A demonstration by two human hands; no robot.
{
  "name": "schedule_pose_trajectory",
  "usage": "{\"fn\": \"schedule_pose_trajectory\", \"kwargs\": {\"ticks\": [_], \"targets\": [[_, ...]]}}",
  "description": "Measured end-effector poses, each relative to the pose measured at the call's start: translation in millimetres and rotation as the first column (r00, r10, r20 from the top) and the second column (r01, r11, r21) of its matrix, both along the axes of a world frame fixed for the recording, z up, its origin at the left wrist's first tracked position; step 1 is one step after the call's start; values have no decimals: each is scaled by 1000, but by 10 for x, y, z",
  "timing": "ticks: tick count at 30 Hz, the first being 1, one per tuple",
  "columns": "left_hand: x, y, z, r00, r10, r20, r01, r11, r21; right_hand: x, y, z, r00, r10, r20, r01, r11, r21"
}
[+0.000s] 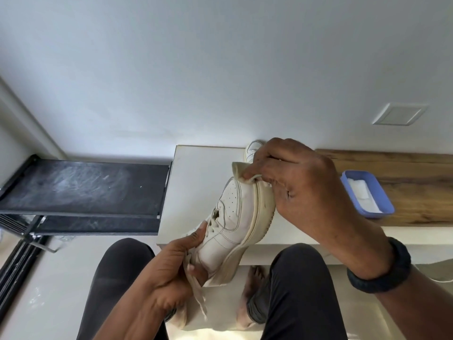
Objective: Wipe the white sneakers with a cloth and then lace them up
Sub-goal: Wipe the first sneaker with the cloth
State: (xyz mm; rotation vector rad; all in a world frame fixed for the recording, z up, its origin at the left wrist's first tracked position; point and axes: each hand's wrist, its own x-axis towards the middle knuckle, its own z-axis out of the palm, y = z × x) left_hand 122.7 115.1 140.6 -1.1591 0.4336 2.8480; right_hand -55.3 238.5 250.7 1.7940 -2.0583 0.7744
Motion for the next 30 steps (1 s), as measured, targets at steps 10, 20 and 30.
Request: {"fn": "schedule_pose_trajectory", "kwargs": {"ticks": [10,20,30], "targets": [[17,-22,125,999,25,-47,-16,981,193,-16,-21,-51,991,-12,-133,-4,993,-117],[47,-34,153,987,54,-152,-8,958,286,134,4,-387,985,17,-169,-34,994,-102],[49,-35,59,989,33,-144,1,973,229,-20,-211,-163,998,-42,-40,34,983,-180]]}}
